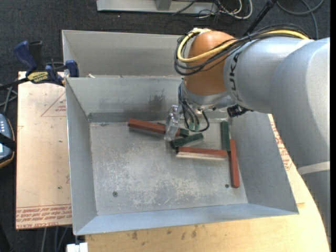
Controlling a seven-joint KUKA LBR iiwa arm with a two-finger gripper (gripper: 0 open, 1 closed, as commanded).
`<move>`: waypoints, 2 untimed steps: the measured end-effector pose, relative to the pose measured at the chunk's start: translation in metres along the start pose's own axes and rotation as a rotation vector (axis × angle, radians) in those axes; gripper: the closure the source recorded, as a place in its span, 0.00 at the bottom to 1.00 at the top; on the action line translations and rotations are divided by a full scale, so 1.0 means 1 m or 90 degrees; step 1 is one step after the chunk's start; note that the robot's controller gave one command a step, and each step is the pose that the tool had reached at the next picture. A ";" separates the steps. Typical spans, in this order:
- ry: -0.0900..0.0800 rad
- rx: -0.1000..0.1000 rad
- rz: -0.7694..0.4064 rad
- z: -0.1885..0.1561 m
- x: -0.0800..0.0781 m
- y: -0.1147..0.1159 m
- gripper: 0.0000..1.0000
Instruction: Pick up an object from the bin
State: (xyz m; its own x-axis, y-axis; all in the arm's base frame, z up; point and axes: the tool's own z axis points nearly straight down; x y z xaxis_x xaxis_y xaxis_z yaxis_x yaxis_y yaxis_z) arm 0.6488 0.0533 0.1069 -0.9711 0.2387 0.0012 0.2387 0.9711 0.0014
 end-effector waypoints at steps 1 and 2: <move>-0.004 -0.001 0.000 -0.012 -0.002 0.001 1.00; -0.004 -0.001 0.000 -0.018 -0.002 0.001 1.00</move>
Offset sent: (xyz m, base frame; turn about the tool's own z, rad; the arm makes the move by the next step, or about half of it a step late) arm 0.0000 -0.0002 0.0143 0.0000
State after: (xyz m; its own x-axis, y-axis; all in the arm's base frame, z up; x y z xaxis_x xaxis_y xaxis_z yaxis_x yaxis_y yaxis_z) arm 0.6507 0.0533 0.1253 -0.9711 0.2387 -0.0055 0.2387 0.9711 0.0032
